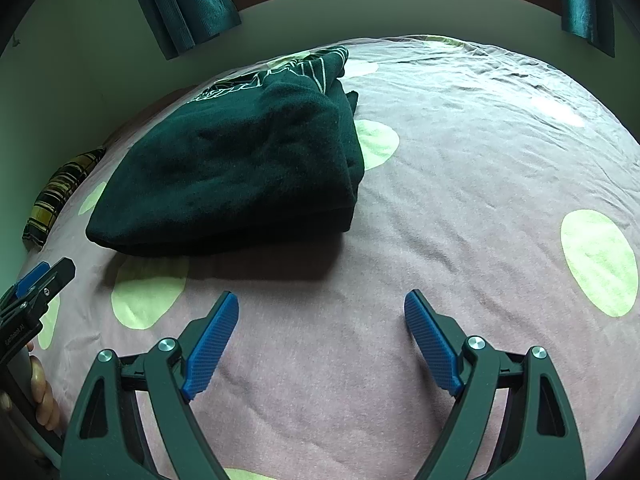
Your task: Fold small clothes
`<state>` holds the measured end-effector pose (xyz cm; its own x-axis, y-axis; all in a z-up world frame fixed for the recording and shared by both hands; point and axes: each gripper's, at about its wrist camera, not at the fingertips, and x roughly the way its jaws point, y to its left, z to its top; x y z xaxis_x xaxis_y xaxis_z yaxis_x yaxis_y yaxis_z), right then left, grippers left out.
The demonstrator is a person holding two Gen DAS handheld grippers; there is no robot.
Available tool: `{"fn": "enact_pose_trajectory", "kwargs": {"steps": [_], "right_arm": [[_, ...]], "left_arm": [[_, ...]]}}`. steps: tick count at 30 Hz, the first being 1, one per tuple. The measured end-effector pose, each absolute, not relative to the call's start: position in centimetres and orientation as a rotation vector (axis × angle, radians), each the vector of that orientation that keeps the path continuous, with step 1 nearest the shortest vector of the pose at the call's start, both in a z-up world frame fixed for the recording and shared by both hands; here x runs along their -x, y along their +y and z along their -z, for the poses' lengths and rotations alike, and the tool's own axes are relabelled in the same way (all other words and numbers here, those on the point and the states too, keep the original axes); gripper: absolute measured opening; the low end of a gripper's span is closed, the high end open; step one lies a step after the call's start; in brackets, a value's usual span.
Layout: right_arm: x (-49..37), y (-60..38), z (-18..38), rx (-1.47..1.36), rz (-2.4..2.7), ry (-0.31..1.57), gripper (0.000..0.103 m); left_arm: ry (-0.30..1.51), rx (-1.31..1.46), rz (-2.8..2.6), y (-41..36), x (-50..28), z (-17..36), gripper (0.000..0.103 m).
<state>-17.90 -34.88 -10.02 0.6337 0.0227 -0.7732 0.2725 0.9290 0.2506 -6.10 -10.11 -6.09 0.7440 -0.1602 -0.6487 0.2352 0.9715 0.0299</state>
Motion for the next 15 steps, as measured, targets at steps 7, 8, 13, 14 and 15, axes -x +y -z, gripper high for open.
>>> {"fn": "enact_pose_trajectory", "kwargs": {"steps": [7, 8, 13, 14, 15], "right_arm": [[17.9, -34.9, 10.1, -0.364, 0.145, 0.879, 0.084], [17.9, -34.9, 10.1, -0.363, 0.145, 0.88, 0.084], [17.9, -34.9, 10.1, -0.364, 0.145, 0.88, 0.084], [17.9, -34.9, 10.1, -0.365, 0.145, 0.88, 0.084], [17.9, -34.9, 10.1, -0.367, 0.144, 0.881, 0.084]], "left_arm": [[0.697, -0.129, 0.232, -10.4, 6.3, 5.9, 0.1], [0.694, -0.127, 0.236, -10.4, 6.3, 5.9, 0.1], [0.728, -0.083, 0.243, -10.0, 6.2, 5.8, 0.101], [0.718, -0.051, 0.258, -9.6, 6.3, 5.7, 0.101], [0.711, -0.04, 0.267, -9.4, 6.3, 5.6, 0.101]]}}
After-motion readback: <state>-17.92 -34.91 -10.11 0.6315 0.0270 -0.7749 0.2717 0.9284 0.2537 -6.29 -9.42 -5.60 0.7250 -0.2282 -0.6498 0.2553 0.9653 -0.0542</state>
